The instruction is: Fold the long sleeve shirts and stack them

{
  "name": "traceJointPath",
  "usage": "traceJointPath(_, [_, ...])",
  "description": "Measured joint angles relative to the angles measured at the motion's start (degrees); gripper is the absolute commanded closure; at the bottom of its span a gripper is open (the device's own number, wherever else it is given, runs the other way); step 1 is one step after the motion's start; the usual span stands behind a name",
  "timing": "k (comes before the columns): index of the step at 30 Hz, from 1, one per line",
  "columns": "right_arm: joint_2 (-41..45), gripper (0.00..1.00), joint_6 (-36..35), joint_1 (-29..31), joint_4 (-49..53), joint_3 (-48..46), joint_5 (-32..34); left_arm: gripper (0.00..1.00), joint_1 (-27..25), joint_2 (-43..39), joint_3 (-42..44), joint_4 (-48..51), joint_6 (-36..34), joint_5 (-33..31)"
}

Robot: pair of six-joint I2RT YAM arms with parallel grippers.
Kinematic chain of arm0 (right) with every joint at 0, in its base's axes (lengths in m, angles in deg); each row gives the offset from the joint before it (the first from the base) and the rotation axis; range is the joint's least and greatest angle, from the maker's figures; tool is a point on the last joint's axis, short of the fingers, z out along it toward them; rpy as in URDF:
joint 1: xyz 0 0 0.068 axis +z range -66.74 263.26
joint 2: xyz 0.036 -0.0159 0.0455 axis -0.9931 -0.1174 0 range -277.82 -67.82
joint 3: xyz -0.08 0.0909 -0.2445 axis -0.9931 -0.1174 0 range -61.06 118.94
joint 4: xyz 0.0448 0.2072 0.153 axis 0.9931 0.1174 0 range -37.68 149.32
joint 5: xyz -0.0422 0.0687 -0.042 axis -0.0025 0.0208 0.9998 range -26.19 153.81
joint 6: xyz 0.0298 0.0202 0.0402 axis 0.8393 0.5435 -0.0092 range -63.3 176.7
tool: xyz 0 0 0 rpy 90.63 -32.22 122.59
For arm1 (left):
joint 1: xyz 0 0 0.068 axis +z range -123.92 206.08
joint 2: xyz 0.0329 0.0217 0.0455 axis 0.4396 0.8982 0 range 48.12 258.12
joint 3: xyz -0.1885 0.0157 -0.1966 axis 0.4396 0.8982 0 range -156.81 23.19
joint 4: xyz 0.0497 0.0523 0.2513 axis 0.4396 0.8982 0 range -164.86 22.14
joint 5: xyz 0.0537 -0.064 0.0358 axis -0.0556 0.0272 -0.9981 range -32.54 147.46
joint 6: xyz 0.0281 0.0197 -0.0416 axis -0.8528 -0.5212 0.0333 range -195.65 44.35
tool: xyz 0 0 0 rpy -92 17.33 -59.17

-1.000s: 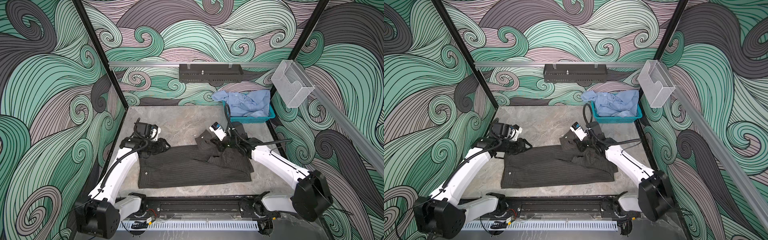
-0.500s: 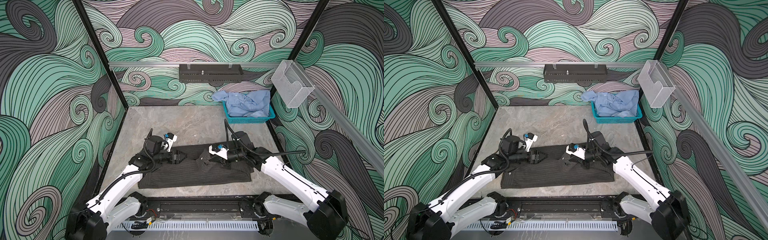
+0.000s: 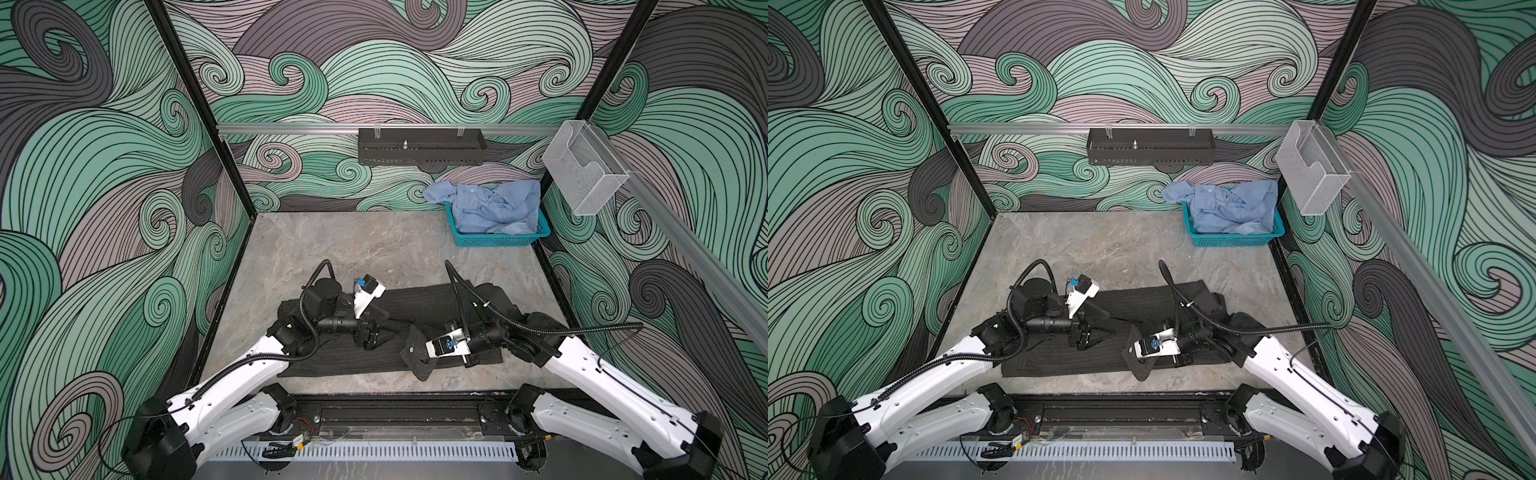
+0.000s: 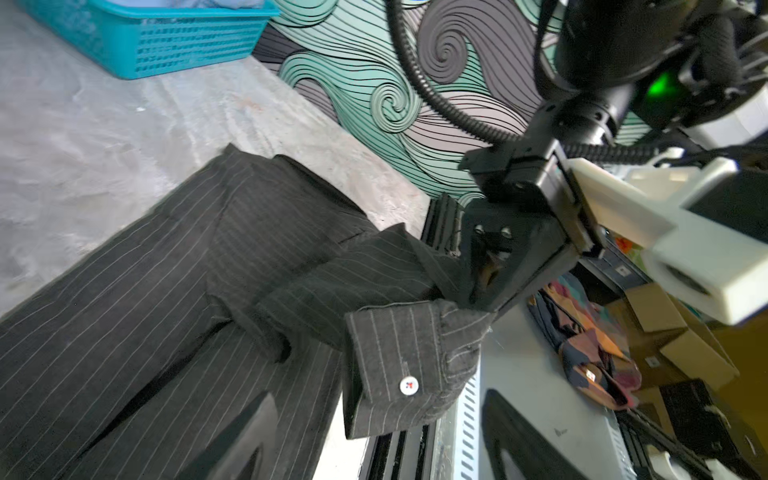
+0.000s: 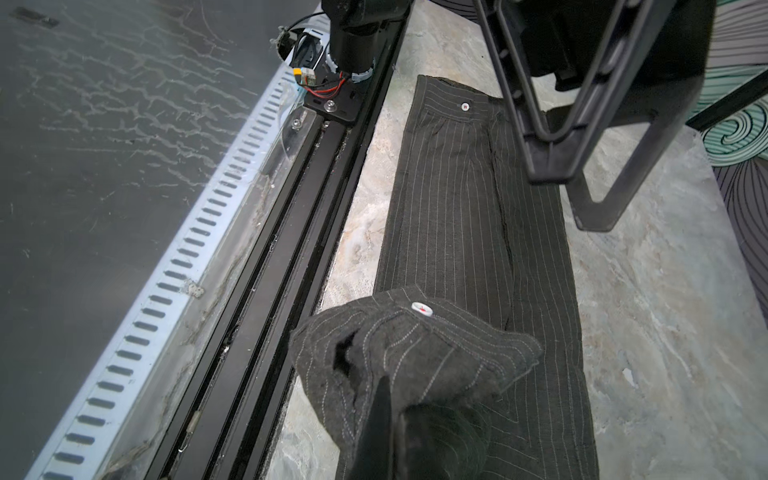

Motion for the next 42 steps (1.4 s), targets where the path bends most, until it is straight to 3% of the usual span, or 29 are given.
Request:
traceJointPath(3, [1.27, 1.00, -1.29, 2.40, 0.96, 0.00, 1.99, 0.07, -2.75, -0.07, 0.07, -0.39, -2.86, 1.20])
traceJointPath(6, [1.86, 1.00, -2.25, 4.83, 2.10, 0.00, 4.04, 0.05, -4.92, 0.17, 0.07, -0.68, -5.25, 2.05])
traceJointPath(16, [4.46, 1.00, -2.91, 9.88, 4.31, 0.81, 7.87, 0.05, -9.51, 6.12, 0.02, -1.77, -10.05, 2.34])
traceJointPath(33, [7.54, 1.00, -1.77, 10.14, 1.55, 0.83, 8.44, 0.12, -13.29, 9.92, -0.07, -9.25, -10.21, 1.36])
traceJointPath(35, [7.63, 1.00, -1.60, 10.14, 1.40, 0.83, 8.44, 0.18, -13.27, 9.92, -0.04, -9.79, -10.25, 1.20])
traceJointPath(39, [7.61, 1.00, -1.29, 10.14, 1.25, 0.83, 8.57, 0.55, -13.29, 9.92, -0.07, -10.27, -10.23, 1.62])
traceJointPath(42, [7.56, 1.00, -0.96, 10.14, 1.25, 0.83, 9.18, 0.72, -13.29, 9.88, -0.07, -9.70, -10.58, 1.92])
